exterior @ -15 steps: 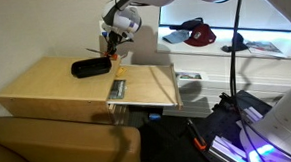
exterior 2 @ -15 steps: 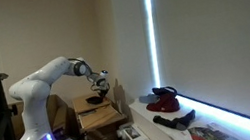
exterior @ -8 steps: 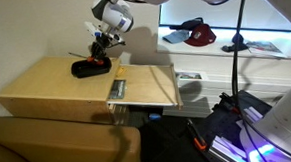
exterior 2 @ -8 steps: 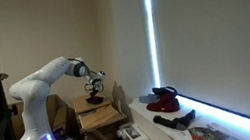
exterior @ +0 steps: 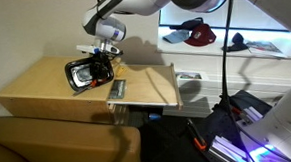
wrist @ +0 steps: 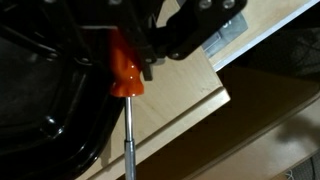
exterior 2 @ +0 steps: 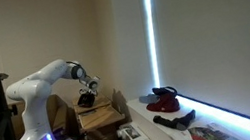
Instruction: Take the screwdriver out of the tray and put it on the cabinet
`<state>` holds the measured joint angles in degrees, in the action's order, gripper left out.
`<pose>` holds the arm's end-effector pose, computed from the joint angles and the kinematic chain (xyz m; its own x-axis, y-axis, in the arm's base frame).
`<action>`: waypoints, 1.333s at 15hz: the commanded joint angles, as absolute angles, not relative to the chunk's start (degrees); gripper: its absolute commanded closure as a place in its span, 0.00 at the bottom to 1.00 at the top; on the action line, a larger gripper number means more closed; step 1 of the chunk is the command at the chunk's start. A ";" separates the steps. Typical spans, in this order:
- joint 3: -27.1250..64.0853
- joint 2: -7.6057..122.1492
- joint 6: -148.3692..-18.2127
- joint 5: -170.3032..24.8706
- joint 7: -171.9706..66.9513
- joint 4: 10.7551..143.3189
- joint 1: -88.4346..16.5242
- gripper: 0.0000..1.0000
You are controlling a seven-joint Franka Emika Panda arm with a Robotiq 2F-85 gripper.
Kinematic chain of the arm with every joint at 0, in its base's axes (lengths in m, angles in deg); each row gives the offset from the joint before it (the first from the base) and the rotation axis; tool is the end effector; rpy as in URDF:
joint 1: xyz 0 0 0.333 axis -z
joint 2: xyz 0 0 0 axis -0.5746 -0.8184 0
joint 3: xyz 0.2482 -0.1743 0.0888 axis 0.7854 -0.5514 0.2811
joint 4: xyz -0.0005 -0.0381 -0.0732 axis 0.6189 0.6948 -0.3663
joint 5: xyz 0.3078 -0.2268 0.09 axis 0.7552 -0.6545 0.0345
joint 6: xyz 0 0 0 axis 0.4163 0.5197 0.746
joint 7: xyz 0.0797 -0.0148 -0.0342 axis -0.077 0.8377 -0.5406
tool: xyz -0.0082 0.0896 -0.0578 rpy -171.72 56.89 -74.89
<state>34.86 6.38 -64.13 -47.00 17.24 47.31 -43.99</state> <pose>0.6953 0.2453 0.0885 0.2184 -0.8140 -0.5383 -0.9224 -0.3522 0.1584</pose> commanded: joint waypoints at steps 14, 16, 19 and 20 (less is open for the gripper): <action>28.91 11.06 -74.76 -52.68 14.43 45.06 -47.50 0.92; 25.07 9.02 -75.32 -55.56 18.79 43.84 -49.40 0.92; 19.96 7.63 -79.11 -58.79 25.35 43.73 -48.72 0.92; 18.84 7.82 -81.46 -59.14 29.11 44.59 -49.76 0.92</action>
<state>22.10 8.01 -77.49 -57.20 22.86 43.69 -49.22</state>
